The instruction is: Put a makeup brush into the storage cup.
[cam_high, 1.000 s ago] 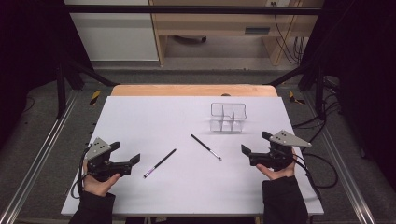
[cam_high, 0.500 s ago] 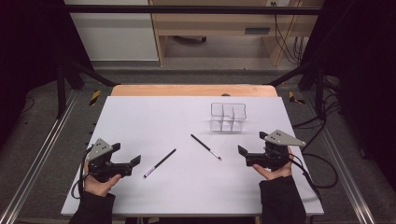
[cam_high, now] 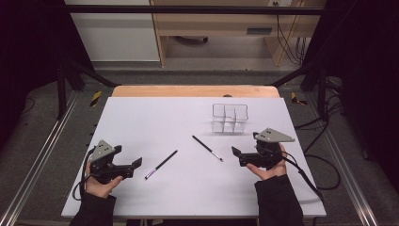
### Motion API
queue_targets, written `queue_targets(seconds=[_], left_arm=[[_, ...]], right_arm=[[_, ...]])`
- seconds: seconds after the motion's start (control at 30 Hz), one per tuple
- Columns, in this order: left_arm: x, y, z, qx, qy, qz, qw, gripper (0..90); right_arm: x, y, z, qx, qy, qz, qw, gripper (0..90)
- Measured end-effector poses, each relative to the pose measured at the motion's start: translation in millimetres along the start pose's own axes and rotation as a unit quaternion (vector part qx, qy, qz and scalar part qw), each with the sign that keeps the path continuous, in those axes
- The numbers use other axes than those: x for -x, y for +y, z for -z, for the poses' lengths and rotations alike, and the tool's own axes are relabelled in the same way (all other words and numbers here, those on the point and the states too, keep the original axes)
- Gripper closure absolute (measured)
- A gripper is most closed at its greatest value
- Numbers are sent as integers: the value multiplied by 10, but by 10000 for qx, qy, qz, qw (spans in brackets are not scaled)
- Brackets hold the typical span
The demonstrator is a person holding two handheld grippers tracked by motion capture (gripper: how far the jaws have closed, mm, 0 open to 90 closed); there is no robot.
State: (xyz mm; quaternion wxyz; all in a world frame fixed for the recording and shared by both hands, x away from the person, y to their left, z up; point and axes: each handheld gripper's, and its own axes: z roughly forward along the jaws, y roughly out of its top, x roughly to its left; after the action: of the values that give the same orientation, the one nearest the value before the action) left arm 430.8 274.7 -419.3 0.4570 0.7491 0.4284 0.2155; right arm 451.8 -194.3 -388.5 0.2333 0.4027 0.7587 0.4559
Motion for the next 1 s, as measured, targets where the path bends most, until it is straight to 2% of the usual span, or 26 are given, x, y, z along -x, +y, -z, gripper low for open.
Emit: queue_targets(seconds=[0.57,1.0], left_arm=[[-17,-23,-42,-89,-21,3,10000,53],[-16,-35,-63,-146,-27,-11,9999,53]], right_arm=[[-148,192,-243,-259,63,193,9995,98],[-247,297,-435,-557,164,305,9978,130]])
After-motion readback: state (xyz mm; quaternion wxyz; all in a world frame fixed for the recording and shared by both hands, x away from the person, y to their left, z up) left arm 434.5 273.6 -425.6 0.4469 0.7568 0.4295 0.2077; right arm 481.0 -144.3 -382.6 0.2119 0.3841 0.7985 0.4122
